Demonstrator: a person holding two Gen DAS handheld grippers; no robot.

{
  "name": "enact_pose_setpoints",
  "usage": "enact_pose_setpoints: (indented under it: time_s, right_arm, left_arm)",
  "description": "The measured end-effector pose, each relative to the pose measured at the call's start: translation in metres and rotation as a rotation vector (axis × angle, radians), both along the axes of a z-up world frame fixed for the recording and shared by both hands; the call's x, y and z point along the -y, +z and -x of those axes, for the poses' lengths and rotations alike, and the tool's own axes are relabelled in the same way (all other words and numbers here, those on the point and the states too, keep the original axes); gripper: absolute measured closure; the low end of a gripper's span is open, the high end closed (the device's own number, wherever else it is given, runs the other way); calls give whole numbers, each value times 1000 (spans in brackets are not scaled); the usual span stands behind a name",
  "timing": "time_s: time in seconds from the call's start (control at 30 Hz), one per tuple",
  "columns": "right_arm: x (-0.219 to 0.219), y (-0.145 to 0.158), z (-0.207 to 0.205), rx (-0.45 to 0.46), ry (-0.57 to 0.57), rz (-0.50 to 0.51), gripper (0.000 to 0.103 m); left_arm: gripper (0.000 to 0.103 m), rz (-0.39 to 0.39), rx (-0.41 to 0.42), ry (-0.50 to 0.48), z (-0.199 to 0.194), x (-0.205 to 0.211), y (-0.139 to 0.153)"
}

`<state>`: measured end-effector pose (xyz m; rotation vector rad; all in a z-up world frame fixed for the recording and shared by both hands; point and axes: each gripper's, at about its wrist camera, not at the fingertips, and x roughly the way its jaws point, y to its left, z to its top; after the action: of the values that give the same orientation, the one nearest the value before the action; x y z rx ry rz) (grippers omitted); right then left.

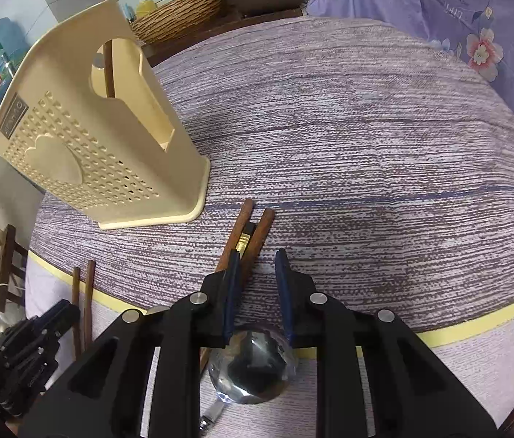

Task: Organize utensils
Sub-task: 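Close the left gripper on a brown chopstick while the right gripper grasps another brown chopstick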

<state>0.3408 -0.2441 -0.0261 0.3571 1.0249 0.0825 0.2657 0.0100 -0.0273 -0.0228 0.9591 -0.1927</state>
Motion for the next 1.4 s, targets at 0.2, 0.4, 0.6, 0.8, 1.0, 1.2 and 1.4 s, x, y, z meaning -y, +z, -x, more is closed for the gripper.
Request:
enact_pose_setpoints:
  time_s: [0.2, 0.4, 0.6, 0.8, 1.0, 1.2, 1.4]
  right_arm:
    - [-6, 3, -7, -8, 0, 36, 82]
    - [-8, 4, -13, -19, -5, 24, 85]
    - [1, 1, -12, -12, -25, -11, 87]
    - [4, 0, -12, -13, -32, -19, 87]
    - [-5, 1, -10, -21, -29, -39, 87]
    - [-1, -2, -10, -10, -37, -48, 89]
    - [2, -1, -8, 4, -58, -82, 94]
  left_arm:
    - [82, -16, 3, -6, -2, 3, 0]
    - [82, -32, 1, -2, -8, 10, 0]
    - [84, -32, 6, -13, -7, 7, 0]
    - [84, -49, 10, -9, -6, 7, 0]
    - [85, -49, 7, -21, -10, 12, 1]
    - [87, -18, 6, -32, -10, 4, 1]
    - [91, -2, 0, -38, -14, 0, 1]
